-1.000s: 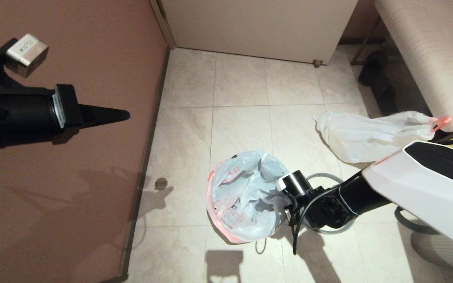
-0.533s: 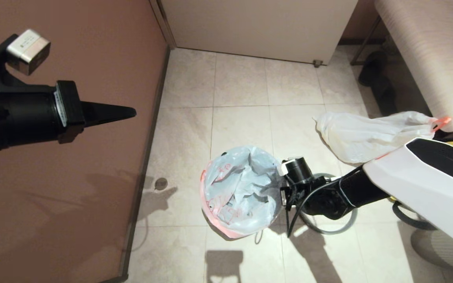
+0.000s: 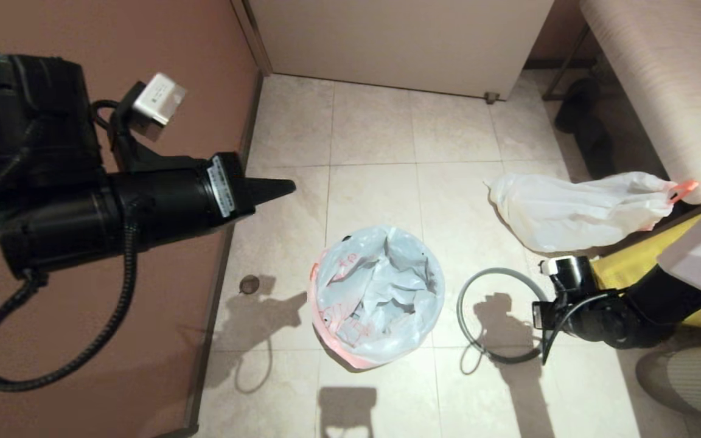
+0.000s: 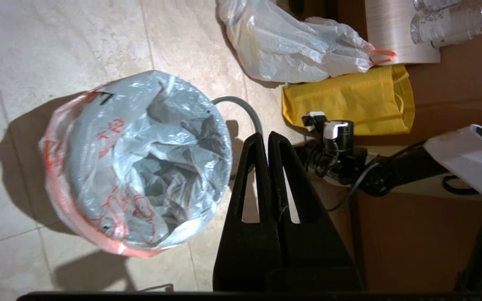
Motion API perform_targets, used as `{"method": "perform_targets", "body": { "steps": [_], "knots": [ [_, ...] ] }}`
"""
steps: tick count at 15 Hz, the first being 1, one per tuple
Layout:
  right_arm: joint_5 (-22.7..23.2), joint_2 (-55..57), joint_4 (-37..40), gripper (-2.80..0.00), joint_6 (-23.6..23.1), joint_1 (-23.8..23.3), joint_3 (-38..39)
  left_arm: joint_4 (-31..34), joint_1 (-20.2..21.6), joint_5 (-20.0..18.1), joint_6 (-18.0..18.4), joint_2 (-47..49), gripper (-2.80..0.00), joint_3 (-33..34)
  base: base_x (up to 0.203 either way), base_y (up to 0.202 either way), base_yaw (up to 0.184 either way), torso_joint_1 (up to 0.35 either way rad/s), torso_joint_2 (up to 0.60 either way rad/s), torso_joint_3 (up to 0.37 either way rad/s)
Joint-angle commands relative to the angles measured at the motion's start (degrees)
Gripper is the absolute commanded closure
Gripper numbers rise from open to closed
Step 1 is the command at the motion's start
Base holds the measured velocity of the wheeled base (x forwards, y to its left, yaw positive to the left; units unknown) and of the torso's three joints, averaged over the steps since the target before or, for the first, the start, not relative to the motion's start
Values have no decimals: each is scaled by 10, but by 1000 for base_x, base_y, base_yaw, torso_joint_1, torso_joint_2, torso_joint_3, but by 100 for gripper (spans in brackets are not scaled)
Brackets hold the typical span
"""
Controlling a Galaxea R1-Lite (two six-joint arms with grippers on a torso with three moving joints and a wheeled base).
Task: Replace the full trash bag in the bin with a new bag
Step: Place the trash can ring on the trash can
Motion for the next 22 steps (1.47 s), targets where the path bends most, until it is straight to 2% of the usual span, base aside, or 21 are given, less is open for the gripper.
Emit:
{"method": "perform_targets", "body": {
  "steps": [1, 3, 7, 8, 10, 12, 16, 17, 19, 20, 22],
  "knots": [
    [43, 84, -56, 0, -34, -57, 2, -11, -21, 4, -4, 28, 0, 9, 0, 0, 0, 0, 0, 0],
    [73, 145, -61, 0, -67, -70, -63, -13, -21, 5, -4, 44, 0, 10, 0, 0, 0, 0, 0, 0],
    [87, 235, -40, 0, -145, -92, -191, -15, -18, 7, -2, 43, 0, 11, 0, 0, 0, 0, 0, 0],
    [87, 252, -38, -280, -161, -104, -218, -15, -15, 7, -3, 46, 0, 11, 0, 0, 0, 0, 0, 0],
    [89, 293, -26, -280, -179, -122, -284, -15, -9, 8, -2, 56, 0, 12, 0, 0, 0, 0, 0, 0],
    [91, 342, 5, -280, -204, -136, -389, -16, -9, 9, -1, 56, 0, 13, 0, 0, 0, 0, 0, 0],
    [92, 411, 121, -280, -241, -158, -553, -32, 3, 14, -1, 58, 0, 14, 0, 0, 0, 0, 0, 0],
    [93, 428, 162, -280, -244, -162, -576, -32, 3, 14, -1, 57, 0, 14, 0, 0, 0, 0, 0, 0],
    [98, 438, 174, -280, -251, -163, -578, -32, 3, 14, -2, 57, 0, 14, 0, 0, 0, 0, 0, 0],
    [105, 444, 178, 0, -265, -162, -578, -32, 6, 14, -2, 56, 0, 14, 0, 0, 0, 0, 0, 0],
    [106, 445, 207, 0, -269, -160, -578, -32, 9, 14, -1, 55, 0, 13, 0, 0, 0, 0, 0, 0]
  ]
}}
